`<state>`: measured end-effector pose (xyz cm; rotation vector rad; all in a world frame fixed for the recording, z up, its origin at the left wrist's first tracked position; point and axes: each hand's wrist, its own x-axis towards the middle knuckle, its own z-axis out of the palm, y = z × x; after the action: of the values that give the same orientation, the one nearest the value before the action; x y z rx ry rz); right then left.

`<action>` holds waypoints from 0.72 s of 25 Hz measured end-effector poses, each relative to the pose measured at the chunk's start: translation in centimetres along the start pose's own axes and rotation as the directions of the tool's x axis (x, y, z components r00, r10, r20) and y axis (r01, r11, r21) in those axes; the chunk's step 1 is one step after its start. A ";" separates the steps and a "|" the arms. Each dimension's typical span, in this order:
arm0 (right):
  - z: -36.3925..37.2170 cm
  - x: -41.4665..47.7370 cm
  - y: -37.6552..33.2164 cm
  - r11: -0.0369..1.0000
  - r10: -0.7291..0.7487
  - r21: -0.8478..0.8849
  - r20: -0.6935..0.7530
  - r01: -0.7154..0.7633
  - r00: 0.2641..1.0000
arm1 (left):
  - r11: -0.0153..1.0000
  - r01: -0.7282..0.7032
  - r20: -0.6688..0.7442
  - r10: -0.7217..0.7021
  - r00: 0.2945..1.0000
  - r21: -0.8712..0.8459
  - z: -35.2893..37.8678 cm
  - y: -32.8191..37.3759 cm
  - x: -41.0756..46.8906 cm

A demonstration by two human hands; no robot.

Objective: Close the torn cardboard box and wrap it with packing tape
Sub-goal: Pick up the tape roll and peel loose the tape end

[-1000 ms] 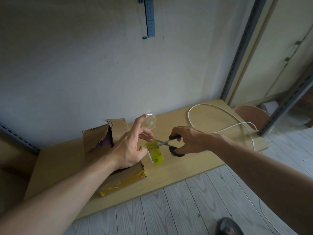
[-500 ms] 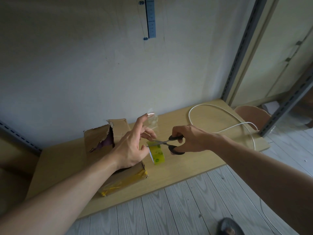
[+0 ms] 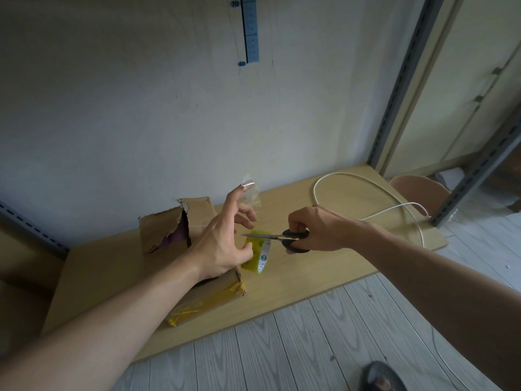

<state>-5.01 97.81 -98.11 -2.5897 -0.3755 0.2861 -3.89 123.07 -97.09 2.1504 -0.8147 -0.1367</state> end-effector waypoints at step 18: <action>-1.9 -0.6 -1.6 0.996 -0.063 0.071 0.081 0.058 0.995 | 0.999 -0.028 -0.084 0.031 0.996 0.034 1.1 -0.5 1.1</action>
<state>-5.39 98.08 -95.57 -2.4996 -0.4646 0.3792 -3.20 121.92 -98.01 2.1587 -0.8046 -0.0167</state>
